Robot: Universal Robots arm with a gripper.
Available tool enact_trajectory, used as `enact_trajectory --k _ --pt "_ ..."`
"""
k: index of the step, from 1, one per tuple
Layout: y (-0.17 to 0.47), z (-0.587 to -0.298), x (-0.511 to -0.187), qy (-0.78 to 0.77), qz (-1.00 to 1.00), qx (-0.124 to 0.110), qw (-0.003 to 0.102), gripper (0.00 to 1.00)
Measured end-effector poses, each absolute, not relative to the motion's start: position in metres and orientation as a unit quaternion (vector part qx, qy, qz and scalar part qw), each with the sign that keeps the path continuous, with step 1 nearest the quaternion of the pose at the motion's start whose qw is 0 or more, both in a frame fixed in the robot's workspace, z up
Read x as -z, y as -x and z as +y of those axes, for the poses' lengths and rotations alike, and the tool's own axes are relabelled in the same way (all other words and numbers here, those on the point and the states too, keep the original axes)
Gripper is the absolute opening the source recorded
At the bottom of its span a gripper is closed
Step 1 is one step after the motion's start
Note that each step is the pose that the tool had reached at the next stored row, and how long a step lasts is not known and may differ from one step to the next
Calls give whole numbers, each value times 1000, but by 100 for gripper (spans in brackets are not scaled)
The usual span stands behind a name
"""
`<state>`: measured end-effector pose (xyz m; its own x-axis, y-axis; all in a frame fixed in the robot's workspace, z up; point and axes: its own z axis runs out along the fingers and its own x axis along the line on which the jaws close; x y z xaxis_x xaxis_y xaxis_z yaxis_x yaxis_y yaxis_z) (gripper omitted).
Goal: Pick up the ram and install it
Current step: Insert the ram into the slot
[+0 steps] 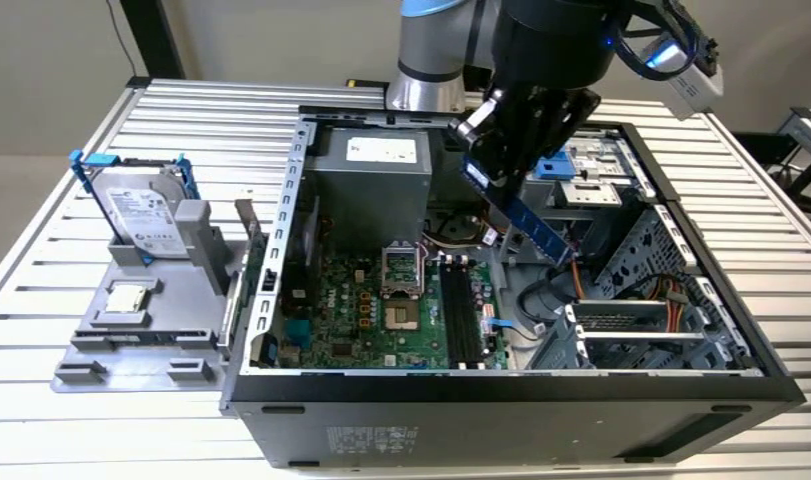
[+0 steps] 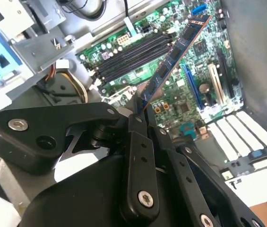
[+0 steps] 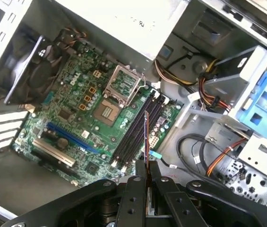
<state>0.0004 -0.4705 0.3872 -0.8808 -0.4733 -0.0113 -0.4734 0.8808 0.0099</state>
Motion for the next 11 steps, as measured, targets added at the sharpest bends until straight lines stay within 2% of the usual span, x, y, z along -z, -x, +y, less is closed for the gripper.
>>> enact_trajectory --k 11 --pt "0 -470 -387 153 988 -6 5 0"
